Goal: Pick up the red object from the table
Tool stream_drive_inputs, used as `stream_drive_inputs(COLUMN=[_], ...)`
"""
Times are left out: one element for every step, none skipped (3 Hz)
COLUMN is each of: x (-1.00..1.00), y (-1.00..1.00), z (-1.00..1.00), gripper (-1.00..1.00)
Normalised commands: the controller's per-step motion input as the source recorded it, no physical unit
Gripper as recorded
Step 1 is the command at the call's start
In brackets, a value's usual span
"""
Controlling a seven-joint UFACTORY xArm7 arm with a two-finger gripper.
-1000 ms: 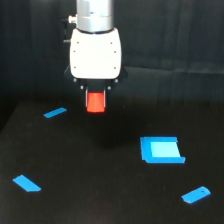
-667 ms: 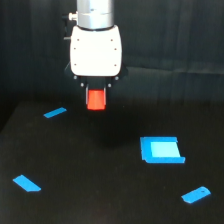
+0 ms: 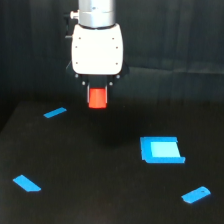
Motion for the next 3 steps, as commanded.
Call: stream_drive_inputs(x=[0.07, 0.06, 0.09], y=[0.0, 0.08, 0.05], z=[0.12, 0.1, 0.06], gripper=[-0.97, -0.98, -1.0])
